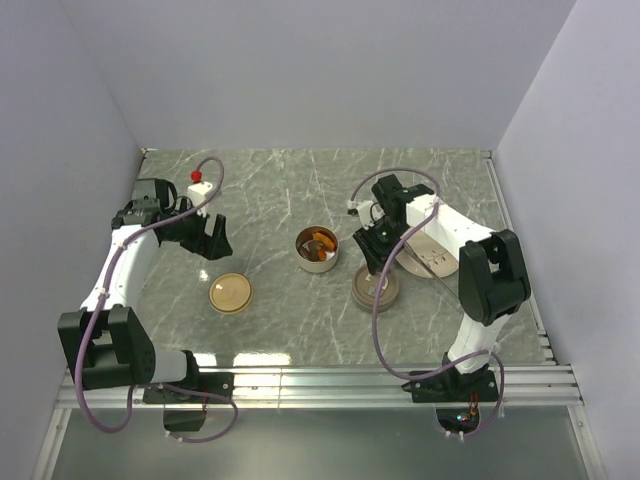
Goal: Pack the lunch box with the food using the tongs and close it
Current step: Move the lunch box, then pick up the lid of the lunch box with the left arm
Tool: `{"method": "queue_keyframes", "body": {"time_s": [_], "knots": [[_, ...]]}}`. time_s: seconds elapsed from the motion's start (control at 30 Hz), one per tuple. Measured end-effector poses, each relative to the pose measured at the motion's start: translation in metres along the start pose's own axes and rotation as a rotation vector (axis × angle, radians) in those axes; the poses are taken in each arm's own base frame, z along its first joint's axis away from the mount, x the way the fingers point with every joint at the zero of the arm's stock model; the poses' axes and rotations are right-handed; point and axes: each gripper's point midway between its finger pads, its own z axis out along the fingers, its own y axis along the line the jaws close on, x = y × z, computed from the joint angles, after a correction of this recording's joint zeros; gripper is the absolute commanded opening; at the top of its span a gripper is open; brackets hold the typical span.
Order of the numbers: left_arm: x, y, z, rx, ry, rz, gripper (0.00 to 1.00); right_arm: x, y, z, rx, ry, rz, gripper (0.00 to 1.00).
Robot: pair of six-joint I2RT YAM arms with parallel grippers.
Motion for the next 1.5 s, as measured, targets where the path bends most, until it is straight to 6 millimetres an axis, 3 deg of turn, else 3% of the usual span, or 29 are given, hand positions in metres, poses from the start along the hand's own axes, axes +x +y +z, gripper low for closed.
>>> {"method": "queue_keyframes", "body": {"time_s": [0.2, 0.4, 0.7, 0.83, 1.2, 1.4, 1.5], "knots": [[0.034, 0.004, 0.005, -0.016, 0.096, 0.018, 0.88, 0.008, 0.004, -0.002, -0.001, -0.001, -0.007, 0.54], [0.062, 0.014, 0.011, -0.051, 0.185, 0.027, 0.71, 0.01, 0.013, -0.012, -0.016, -0.004, -0.011, 0.55], [0.104, 0.027, 0.025, -0.066, 0.312, 0.02, 0.54, -0.041, 0.037, -0.068, -0.066, -0.217, -0.057, 0.55], [0.11, 0.032, 0.03, -0.075, 0.333, 0.025, 0.49, -0.053, 0.043, -0.078, -0.084, -0.259, -0.064, 0.55], [0.136, 0.038, 0.047, -0.103, 0.402, 0.047, 0.42, -0.059, 0.047, -0.083, -0.098, -0.278, -0.041, 0.56], [0.135, 0.037, 0.052, -0.116, 0.405, 0.059, 0.26, -0.068, 0.048, -0.09, -0.096, -0.307, -0.044, 0.55], [0.134, 0.036, 0.054, -0.117, 0.401, 0.059, 0.1, -0.069, 0.05, -0.091, -0.102, -0.314, -0.042, 0.55]]}}
